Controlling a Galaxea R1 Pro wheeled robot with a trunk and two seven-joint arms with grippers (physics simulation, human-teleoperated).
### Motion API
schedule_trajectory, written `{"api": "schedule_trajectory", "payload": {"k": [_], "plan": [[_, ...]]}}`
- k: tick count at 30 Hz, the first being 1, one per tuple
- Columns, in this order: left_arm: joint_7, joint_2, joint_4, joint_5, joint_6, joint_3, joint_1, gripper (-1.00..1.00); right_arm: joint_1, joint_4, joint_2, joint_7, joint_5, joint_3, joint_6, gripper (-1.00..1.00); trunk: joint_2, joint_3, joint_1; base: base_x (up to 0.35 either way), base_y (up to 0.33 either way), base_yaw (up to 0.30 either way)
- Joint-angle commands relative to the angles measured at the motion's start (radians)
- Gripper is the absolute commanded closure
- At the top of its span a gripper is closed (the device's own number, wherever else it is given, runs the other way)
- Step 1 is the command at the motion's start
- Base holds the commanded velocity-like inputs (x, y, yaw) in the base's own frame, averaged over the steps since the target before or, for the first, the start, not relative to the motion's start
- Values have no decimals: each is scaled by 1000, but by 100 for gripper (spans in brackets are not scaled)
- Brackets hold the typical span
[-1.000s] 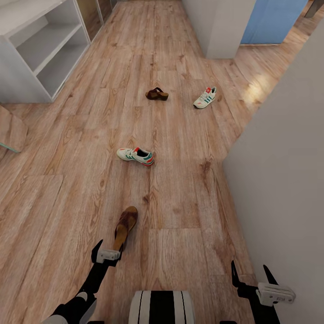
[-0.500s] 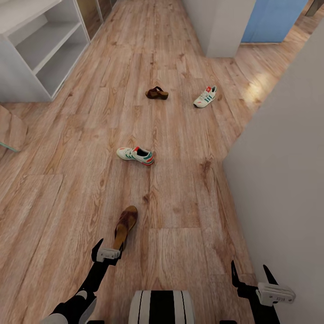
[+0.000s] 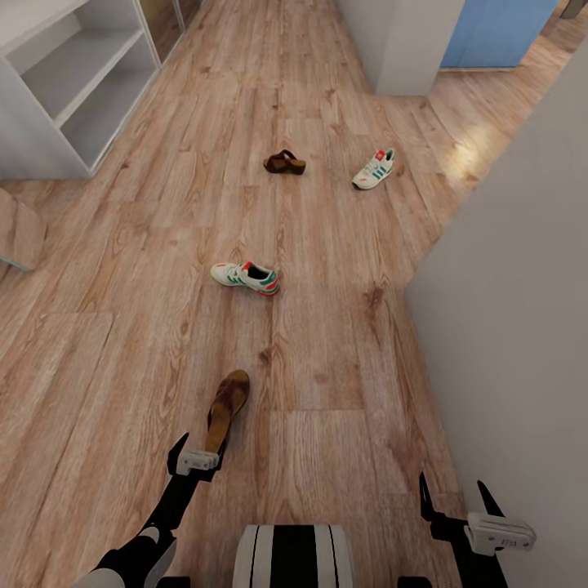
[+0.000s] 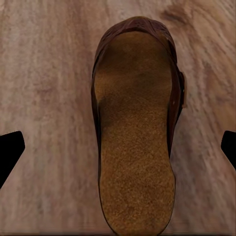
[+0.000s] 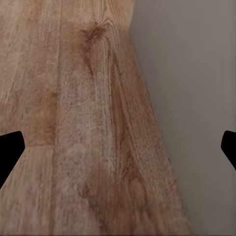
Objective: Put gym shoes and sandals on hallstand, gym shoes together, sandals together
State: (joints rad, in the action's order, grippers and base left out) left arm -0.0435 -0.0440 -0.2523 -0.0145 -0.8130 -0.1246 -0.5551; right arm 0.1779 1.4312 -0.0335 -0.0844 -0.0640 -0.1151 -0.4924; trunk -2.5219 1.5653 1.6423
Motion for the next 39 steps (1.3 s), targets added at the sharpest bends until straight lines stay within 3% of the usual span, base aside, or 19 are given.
{"api": "schedule_trajectory", "payload": {"k": [1, 39], "plan": [[0, 0, 0, 0, 0, 0, 0, -100, 0, 0, 0, 0, 0, 0, 0, -100, 0, 2, 0, 0, 0, 0], [-2, 0, 2, -4, 1, 1, 0, -100, 0, 0, -3, -1, 0, 1, 0, -100, 0, 22, 0, 0, 0, 0]]}}
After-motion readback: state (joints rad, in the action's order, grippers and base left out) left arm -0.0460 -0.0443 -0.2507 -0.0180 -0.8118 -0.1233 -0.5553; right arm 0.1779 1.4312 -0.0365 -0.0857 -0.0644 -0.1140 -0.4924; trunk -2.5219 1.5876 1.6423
